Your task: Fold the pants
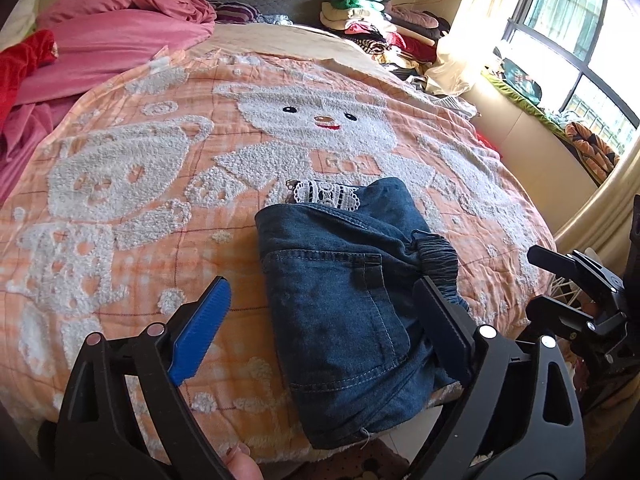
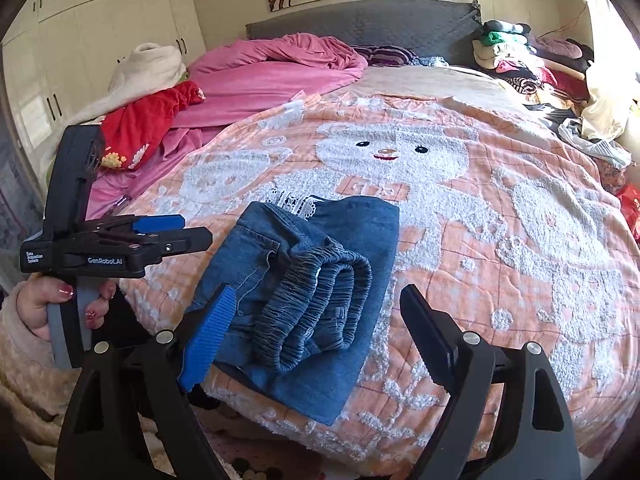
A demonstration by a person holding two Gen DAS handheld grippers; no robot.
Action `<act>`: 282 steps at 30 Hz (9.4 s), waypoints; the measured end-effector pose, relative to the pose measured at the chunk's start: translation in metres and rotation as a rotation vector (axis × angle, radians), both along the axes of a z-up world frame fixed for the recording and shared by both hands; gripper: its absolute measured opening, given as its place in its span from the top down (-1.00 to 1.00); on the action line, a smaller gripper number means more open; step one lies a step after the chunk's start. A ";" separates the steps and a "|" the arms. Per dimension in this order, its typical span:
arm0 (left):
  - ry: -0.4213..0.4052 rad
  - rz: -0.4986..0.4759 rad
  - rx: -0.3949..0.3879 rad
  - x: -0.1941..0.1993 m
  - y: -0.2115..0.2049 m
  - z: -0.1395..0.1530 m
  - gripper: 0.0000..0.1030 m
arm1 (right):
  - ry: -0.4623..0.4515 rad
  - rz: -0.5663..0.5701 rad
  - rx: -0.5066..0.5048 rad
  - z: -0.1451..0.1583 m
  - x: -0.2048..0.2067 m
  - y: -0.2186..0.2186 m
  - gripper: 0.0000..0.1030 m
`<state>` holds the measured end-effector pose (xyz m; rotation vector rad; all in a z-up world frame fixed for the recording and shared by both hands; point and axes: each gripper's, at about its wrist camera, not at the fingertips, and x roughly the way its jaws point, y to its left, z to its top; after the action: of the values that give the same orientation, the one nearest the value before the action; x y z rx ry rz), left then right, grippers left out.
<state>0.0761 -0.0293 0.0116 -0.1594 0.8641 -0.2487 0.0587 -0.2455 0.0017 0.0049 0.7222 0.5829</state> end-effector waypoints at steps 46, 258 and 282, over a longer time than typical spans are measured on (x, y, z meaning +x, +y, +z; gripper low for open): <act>0.111 0.014 -0.091 0.027 -0.006 -0.071 -0.59 | 0.286 0.072 0.207 -0.092 0.077 0.016 -0.51; 0.009 0.157 0.077 -0.044 -0.006 -0.027 -0.82 | -0.011 -0.235 -0.087 -0.035 -0.006 0.003 -0.91; 0.011 0.111 0.083 -0.044 -0.008 -0.029 -0.82 | 0.014 -0.250 -0.085 -0.037 0.004 -0.006 -0.91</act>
<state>0.0319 -0.0375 -0.0171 -0.1314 0.8718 -0.1079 0.0623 -0.2519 -0.0353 0.0198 0.7463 0.3135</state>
